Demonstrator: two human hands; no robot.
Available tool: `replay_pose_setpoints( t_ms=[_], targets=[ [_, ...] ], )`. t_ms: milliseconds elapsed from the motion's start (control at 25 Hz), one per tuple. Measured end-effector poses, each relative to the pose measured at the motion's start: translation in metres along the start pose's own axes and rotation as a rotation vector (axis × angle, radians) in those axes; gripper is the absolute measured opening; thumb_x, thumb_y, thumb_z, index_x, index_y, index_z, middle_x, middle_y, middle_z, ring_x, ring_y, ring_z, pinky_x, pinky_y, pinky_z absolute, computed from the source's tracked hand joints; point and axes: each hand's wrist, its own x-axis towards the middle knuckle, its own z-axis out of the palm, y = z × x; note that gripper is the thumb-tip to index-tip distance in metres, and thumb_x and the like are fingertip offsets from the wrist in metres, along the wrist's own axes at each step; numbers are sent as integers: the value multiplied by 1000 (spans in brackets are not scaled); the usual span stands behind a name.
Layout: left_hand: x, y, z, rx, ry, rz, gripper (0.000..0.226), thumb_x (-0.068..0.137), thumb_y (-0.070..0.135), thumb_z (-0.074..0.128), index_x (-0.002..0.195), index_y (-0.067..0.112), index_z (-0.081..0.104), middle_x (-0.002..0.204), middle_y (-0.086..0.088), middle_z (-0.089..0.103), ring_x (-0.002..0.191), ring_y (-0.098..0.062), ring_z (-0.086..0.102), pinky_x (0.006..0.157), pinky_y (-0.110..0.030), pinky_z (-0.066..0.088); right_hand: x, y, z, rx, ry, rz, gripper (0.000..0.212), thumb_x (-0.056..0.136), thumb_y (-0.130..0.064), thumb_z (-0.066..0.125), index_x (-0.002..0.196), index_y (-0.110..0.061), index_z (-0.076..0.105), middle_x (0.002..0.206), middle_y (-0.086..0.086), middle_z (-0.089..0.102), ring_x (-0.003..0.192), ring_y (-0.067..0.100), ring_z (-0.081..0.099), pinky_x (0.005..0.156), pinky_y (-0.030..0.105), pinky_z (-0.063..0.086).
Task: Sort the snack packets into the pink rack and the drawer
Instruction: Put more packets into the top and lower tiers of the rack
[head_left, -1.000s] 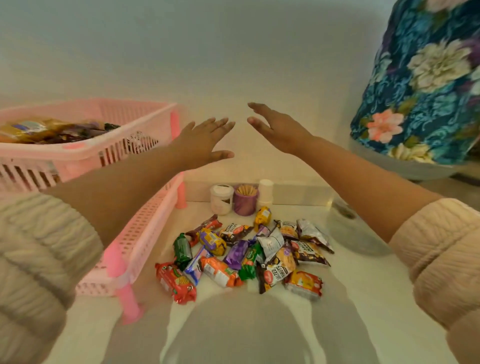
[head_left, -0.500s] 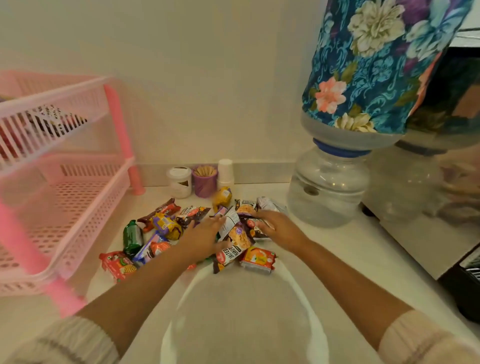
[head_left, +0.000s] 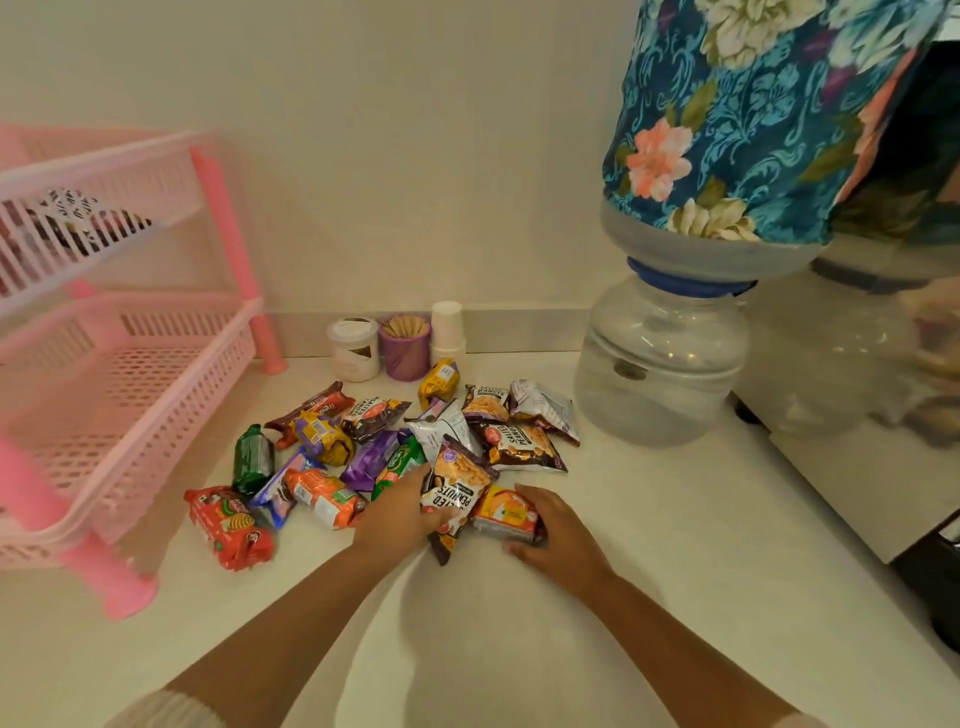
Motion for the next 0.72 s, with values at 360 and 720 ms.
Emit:
replay_pose_setpoints(
  t_ms=[360,720],
  targets=[
    [-1,1,16,-41,65,-108,66,81,51,61,135,19,40,128,-2,59,114,-22,57,82,-30,46,-5,3,1,51,36,29,74,73,-50,69,137,-31,36,134,-6,46,116,7,46,93,18,39],
    [-8,3,16,-68,131,-153,68,79,47,66,136,19,42,128,-3,60,111,-23,58,81,-31,48,-6,3,-5,233,83,33,59,74,-32,75,126,-27,49,125,-5,49,113,8,49,86,7,40]
  ],
)
